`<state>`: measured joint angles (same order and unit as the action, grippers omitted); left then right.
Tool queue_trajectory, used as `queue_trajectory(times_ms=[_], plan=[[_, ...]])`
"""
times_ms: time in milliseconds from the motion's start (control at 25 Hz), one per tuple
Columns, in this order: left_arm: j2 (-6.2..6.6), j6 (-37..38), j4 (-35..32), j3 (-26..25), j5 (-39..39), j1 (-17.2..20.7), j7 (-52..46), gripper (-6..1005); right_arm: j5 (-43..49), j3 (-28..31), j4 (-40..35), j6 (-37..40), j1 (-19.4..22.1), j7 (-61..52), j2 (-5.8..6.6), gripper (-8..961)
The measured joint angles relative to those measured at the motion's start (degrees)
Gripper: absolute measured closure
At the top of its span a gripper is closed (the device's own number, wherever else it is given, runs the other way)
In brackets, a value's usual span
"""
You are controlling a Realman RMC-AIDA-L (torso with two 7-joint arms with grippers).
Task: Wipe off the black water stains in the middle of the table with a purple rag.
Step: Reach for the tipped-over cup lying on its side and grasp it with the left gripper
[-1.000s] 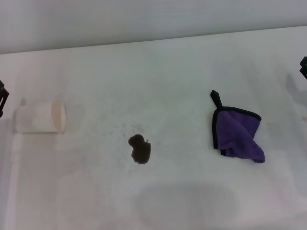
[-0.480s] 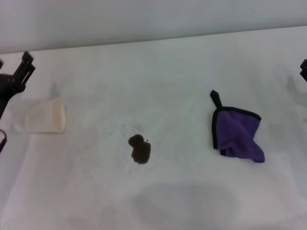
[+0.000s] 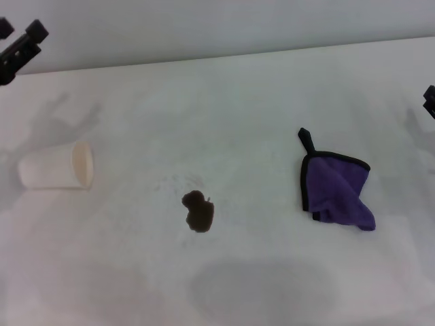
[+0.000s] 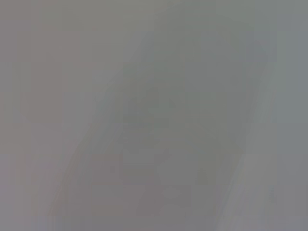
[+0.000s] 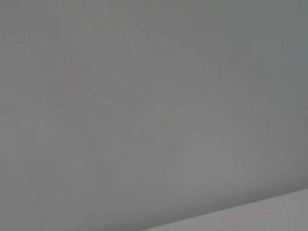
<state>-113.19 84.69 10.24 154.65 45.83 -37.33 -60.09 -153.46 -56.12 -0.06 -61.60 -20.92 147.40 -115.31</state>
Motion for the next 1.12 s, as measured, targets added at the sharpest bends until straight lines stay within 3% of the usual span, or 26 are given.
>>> queue_trajectory(times_ms=[200,320,600,720,800,840,880,1120], plan=[[0.06,5.67,11.11,8.31,-3.53,-3.29,0.33,113,0.01,-0.1,0.0,-0.01,0.0,-0.01,0.0,141],[-0.06,11.98,21.7,8.3,-7.92,-4.73,1.47,113,0.07,-0.13,0.0,-0.01,0.0,-0.01,0.0,141],[0.97,19.92,35.39,8.43,-13.26,-5.62,7.0,115,0.09,-0.13,-0.03,-0.02,0.05,-0.01,0.0,141],[2.25,20.57,38.44,8.46,-19.43,-7.13,7.92,114,0.09,-0.15,-0.03,-0.02,0.08,-0.01,0.0,141],[2.25,20.57,38.44,8.46,-19.43,-7.13,7.92,114,0.1,-0.19,-0.03,0.0,0.09,-0.01,-0.01,141],[3.41,20.25,39.36,8.48,-25.86,-8.97,7.98,114,0.12,-0.2,-0.03,0.02,0.09,-0.01,0.0,141],[3.78,19.87,40.22,8.5,-28.56,-10.26,7.86,114,0.14,-0.22,-0.03,0.05,0.09,-0.01,0.0,141],[3.7,19.49,43.67,8.59,-37.23,-15.41,7.66,115,0.18,-0.22,0.01,0.11,-0.29,-0.01,-0.01,142]])
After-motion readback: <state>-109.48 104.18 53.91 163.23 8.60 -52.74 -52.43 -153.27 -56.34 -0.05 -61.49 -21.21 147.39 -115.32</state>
